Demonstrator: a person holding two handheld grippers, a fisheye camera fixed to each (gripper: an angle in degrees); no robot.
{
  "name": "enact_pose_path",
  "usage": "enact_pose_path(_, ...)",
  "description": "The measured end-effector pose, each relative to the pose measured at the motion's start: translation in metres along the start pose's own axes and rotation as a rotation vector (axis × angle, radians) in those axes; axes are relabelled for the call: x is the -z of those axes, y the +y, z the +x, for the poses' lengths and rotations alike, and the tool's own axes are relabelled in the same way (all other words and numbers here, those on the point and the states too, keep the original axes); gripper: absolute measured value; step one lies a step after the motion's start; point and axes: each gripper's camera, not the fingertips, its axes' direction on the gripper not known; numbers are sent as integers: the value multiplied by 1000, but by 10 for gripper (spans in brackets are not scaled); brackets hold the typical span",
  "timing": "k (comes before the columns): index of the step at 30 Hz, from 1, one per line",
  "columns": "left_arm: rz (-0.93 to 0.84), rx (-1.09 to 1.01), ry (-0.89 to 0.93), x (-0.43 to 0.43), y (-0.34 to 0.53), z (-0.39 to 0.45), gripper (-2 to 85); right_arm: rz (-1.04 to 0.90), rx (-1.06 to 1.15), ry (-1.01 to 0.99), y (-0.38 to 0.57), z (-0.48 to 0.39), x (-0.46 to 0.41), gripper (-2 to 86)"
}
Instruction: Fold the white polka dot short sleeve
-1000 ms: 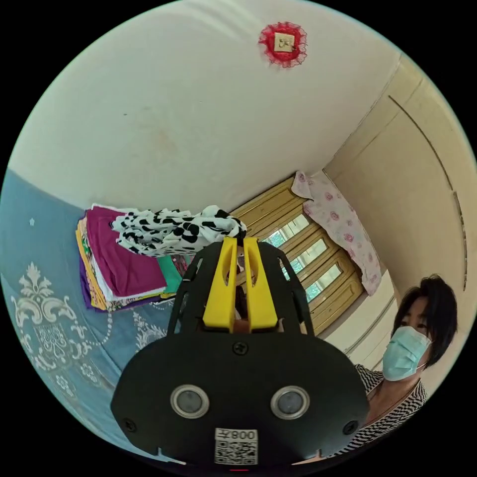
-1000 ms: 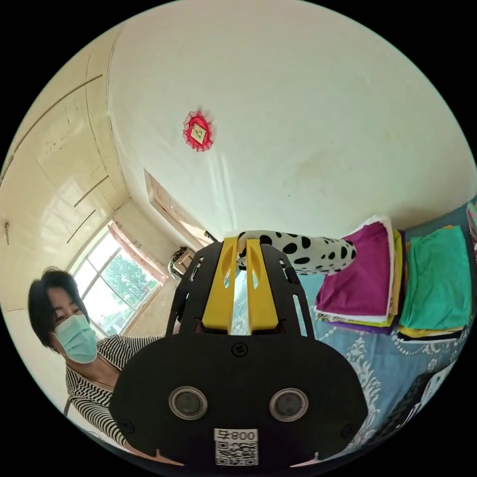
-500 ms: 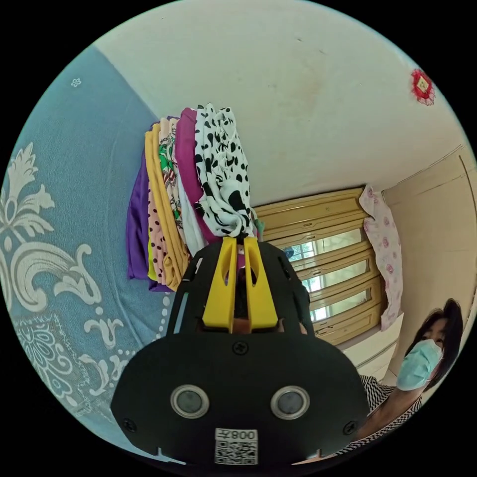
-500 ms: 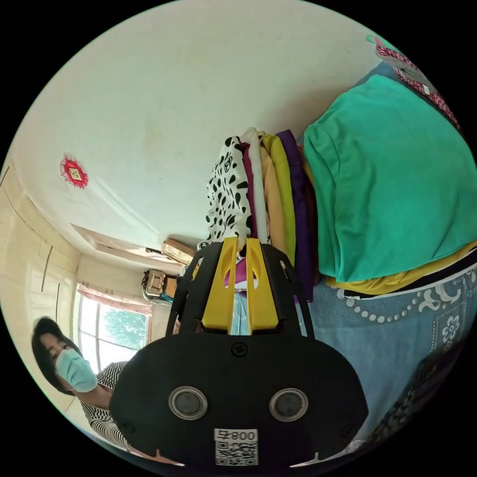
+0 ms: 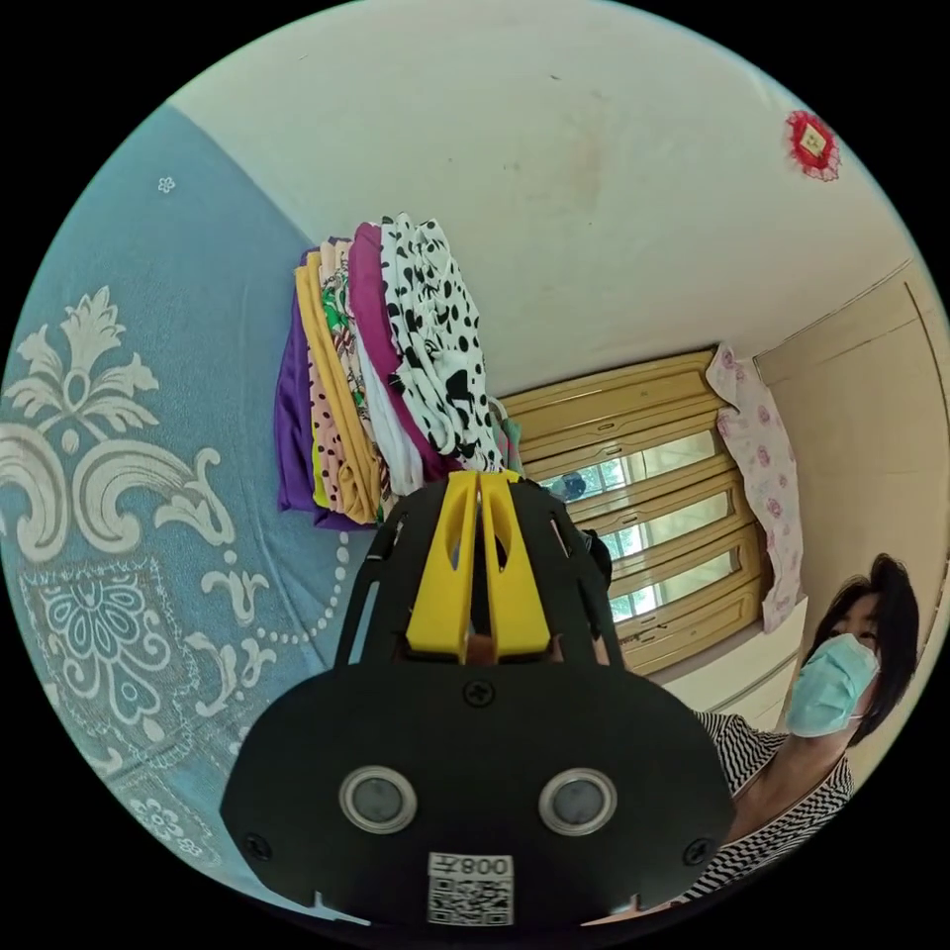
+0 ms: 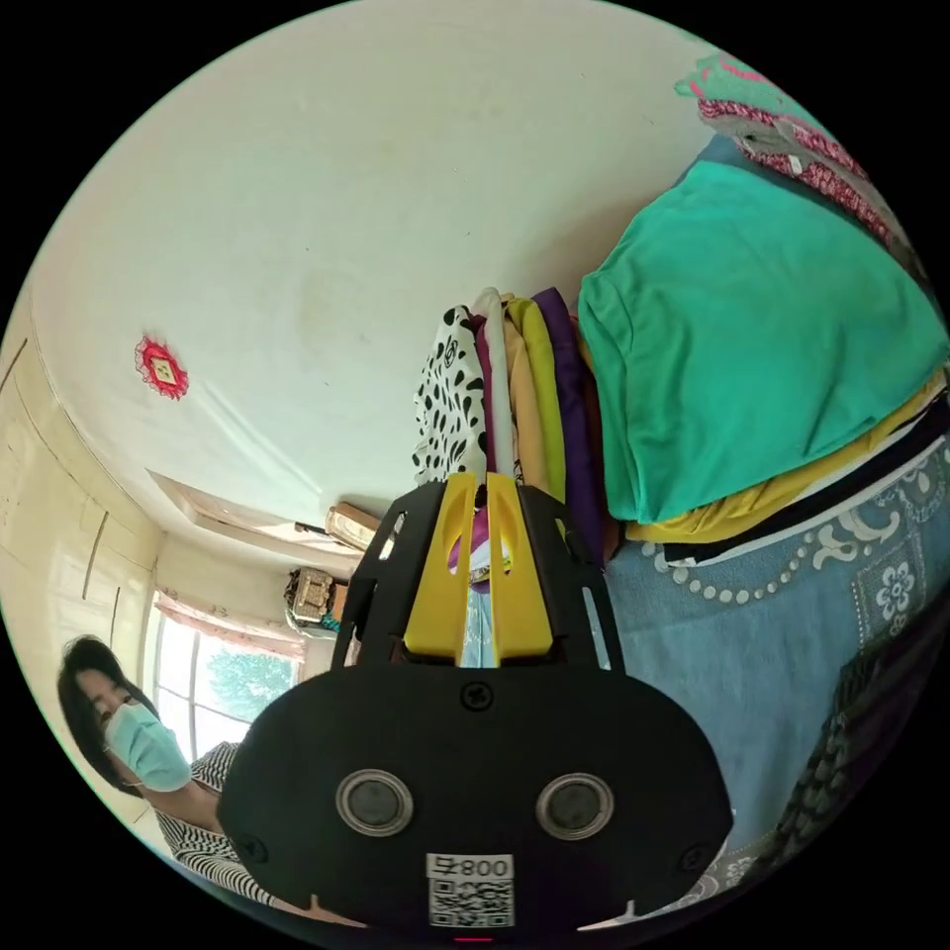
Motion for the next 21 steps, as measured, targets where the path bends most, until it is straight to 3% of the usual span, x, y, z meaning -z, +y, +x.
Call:
enact_pose_path(6, -16, -92, -69, -9, -33, -7, 1, 14, 267, 234, 14, -81, -45, 1)
enact_pose_path(10, -62, -25, -200, -17, -36, -44, 1, -80, 284, 421, 15, -83, -97, 0)
enact_pose_path(16, -60, -4, -169, 3, -35, -75, 1, -58, 268, 378, 25, -70, -118, 1)
enact_pose_path(21, -16, -38, -78, 42, -24, -80, 2, 80, 299, 397, 45, -68, -98, 5)
